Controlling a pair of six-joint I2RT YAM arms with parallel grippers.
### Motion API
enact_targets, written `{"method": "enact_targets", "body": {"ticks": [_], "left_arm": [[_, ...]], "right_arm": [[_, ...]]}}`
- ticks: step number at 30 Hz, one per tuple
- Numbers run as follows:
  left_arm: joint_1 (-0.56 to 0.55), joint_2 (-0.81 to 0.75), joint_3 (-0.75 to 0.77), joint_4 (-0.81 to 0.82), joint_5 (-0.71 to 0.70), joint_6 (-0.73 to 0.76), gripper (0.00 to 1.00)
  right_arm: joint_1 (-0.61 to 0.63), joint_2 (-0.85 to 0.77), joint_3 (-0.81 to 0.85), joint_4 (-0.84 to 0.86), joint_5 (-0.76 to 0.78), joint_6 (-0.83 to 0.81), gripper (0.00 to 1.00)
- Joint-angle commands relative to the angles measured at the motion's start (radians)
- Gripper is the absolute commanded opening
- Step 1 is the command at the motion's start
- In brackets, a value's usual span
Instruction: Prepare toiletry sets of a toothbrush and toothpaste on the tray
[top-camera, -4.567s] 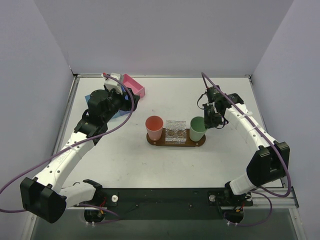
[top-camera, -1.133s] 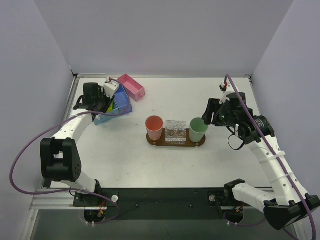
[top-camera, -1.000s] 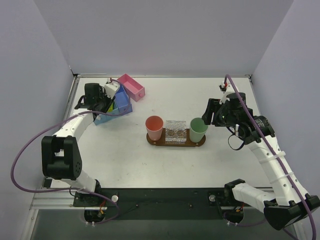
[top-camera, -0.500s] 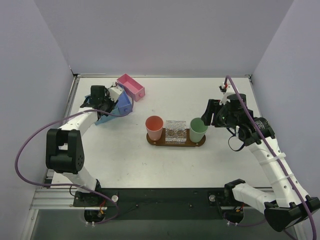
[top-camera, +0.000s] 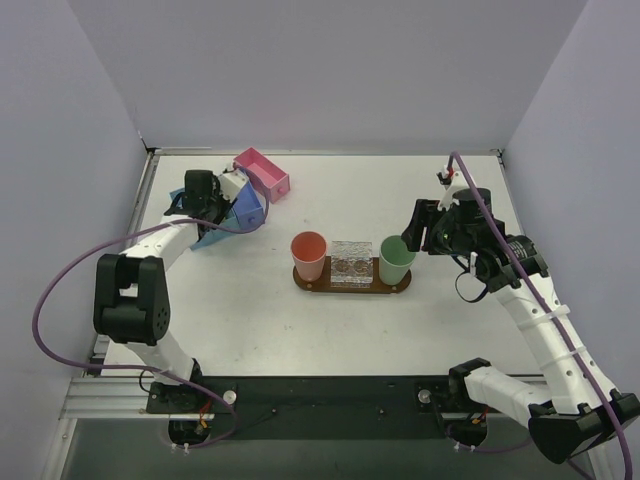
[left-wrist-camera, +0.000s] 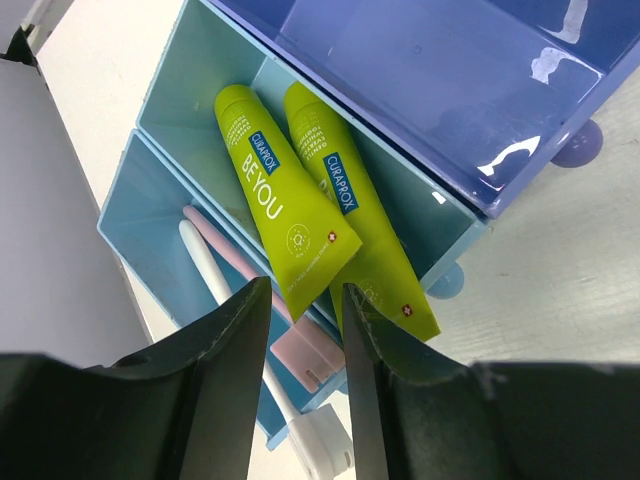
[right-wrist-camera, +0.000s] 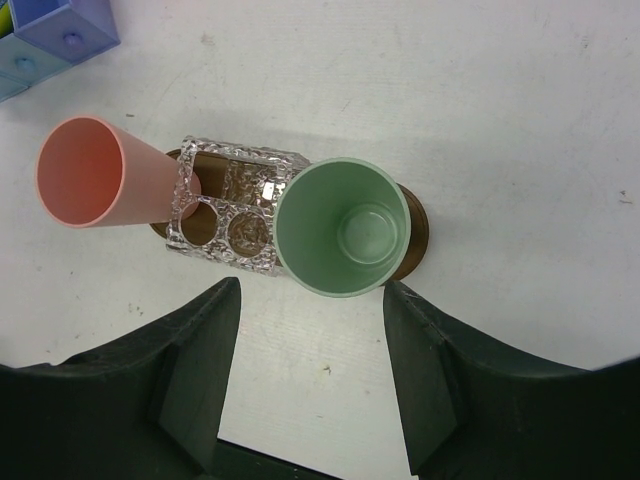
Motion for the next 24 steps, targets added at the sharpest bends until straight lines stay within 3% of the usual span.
{"method": "enact_targets", "body": {"ticks": [1, 10, 24], "left_arm": [[-0.006, 0.028, 0.015, 0.053, -0.023, 0.012, 0.44], [-0.009, 0.043, 0.015, 0.065, -0.042, 0.013, 0.43], [-0.016, 0.072, 0.014, 0.128, -0.105, 0.018, 0.28]], "right_arm": [[-0.007, -0.010, -0.010, 0.028, -0.008, 0.003, 0.54], [-0.010, -0.008, -0.017, 0.034, -0.011, 0.006, 0.54], [-0.012, -0.007, -0.026, 0.035, -0.019, 0.009, 0.54]]}}
